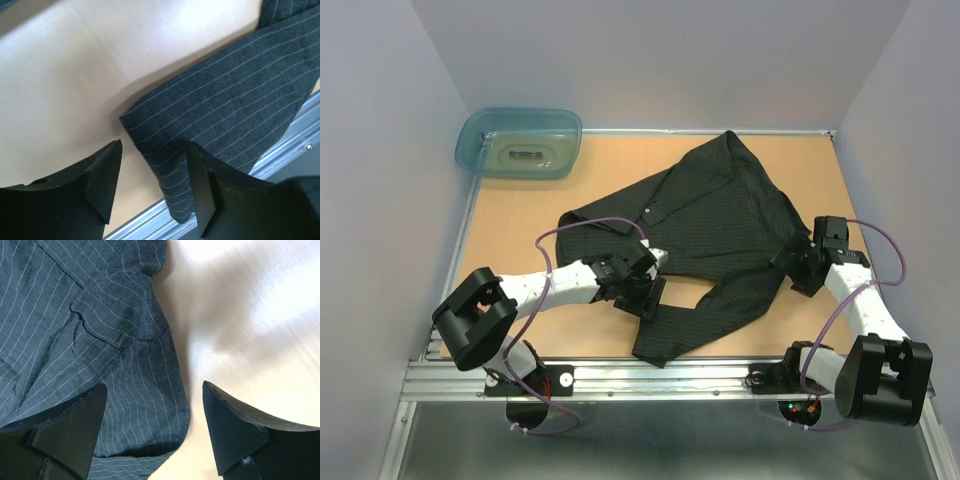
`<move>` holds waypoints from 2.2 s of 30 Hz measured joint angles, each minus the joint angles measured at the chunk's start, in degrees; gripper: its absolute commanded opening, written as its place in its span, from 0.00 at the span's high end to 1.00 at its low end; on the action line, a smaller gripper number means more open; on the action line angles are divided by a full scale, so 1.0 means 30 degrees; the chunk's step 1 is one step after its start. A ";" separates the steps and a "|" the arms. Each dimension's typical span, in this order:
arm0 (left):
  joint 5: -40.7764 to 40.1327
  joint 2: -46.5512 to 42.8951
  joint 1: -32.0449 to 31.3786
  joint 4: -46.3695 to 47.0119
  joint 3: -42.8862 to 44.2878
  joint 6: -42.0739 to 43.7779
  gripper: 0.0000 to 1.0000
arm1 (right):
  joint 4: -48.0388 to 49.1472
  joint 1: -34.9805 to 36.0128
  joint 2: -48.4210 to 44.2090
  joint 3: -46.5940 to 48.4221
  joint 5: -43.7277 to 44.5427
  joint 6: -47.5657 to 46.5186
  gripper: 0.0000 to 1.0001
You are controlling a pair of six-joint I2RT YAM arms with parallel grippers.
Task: Fold and stack the long sleeve shirts
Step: Flatten the shirt out
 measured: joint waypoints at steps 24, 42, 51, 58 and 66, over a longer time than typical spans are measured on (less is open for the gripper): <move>-0.5340 0.1392 -0.0153 -0.2251 1.0732 0.3570 0.94 | -0.0007 0.0000 -0.0058 0.0758 0.0991 -0.0430 0.18; -0.6972 0.5413 0.3432 0.0627 1.5351 0.4575 0.94 | 0.0124 0.0000 0.1523 0.2237 0.0699 -0.0896 0.18; -0.7912 0.7045 0.4051 0.3279 1.7915 0.4699 0.94 | 0.0138 0.0000 0.1639 0.2958 0.0182 -0.1093 0.18; -0.8808 0.8182 0.4044 0.5202 1.9088 0.5595 0.94 | 0.0233 0.0000 0.1588 0.3308 0.0102 -0.1100 0.18; -0.9471 0.9544 0.4044 0.6382 2.0167 0.6069 0.94 | 0.0255 0.0058 0.1588 0.3628 -0.0576 -0.1268 0.19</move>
